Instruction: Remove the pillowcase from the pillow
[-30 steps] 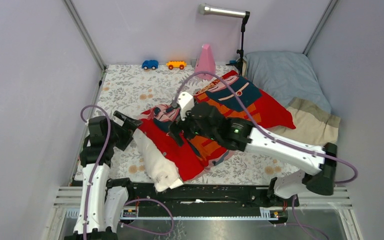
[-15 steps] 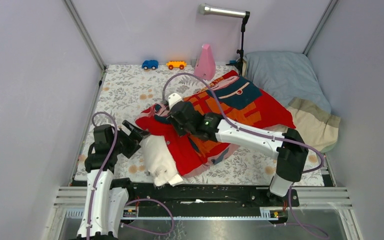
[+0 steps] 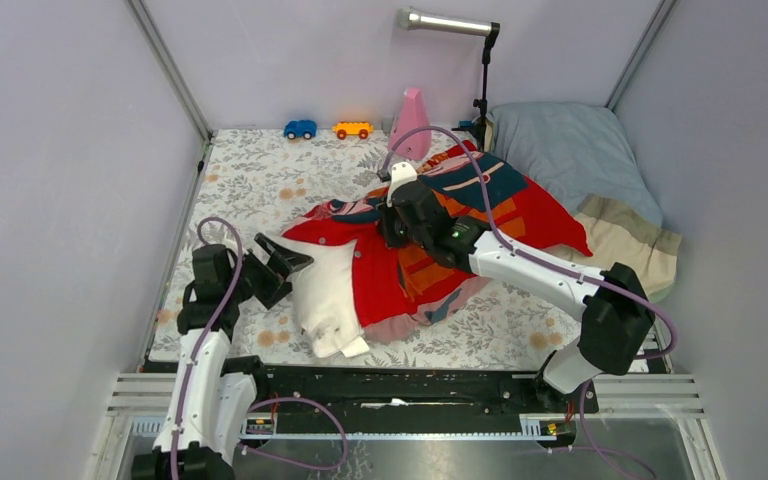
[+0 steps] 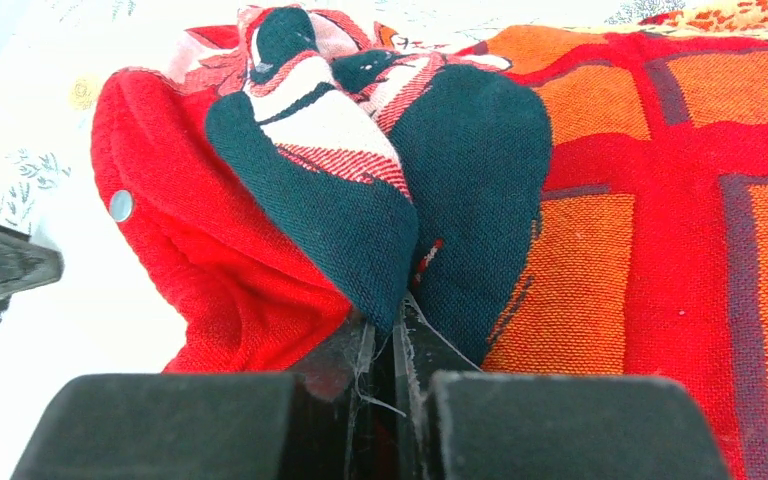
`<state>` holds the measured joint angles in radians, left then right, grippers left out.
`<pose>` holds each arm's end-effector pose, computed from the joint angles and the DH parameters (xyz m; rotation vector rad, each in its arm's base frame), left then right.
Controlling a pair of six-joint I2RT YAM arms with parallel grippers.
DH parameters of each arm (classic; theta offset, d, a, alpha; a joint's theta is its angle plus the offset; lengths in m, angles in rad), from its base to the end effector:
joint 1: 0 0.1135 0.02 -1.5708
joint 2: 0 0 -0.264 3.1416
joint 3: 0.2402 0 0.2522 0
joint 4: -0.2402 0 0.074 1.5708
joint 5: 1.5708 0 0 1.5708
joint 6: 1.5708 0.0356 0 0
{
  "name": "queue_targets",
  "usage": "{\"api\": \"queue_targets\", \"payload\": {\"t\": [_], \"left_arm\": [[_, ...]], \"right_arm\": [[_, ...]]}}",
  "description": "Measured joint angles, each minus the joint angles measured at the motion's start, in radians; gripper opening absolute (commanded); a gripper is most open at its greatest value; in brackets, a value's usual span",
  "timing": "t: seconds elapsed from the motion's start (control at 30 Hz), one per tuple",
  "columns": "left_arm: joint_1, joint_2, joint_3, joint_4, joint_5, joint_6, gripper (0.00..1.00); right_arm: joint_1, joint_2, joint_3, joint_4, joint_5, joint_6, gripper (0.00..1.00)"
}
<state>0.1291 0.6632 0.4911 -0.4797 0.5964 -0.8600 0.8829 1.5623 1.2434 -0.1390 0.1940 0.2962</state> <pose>0.1472 -0.0011 0.2304 -0.7742 2.1639 -1.0540 0.2382 0.2791 0.3095 -0.4762 2.0075 0.5457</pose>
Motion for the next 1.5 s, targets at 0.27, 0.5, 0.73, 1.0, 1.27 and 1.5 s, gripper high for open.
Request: {"api": "queue_targets", "payload": {"t": [0.27,0.5,0.73,1.0,1.27,1.5], "left_arm": [[-0.077,0.189,-0.048,0.142,-0.015,-0.043,0.17],[-0.057,0.34,0.015,0.232,-0.108,-0.031,0.0],[0.142,0.363,0.193,0.079,-0.128,0.039,0.0],[0.356,0.434,0.381,-0.075,-0.039,0.121,0.0],[0.351,0.519,0.316,0.002,0.076,0.132,0.07],[0.315,0.51,0.318,0.01,-0.069,0.191,0.62]], "right_arm": [[-0.01,-0.003,-0.023,0.019,-0.003,0.003,0.03],[-0.162,-0.113,-0.117,0.034,-0.012,0.069,0.04],[-0.308,-0.238,-0.171,0.017,0.021,0.139,0.01],[-0.314,-0.387,-0.28,0.063,0.023,0.18,0.0],[-0.328,-0.448,-0.312,0.101,-0.066,0.173,0.39],[-0.373,-0.465,-0.343,0.212,-0.159,0.173,0.97]]}}
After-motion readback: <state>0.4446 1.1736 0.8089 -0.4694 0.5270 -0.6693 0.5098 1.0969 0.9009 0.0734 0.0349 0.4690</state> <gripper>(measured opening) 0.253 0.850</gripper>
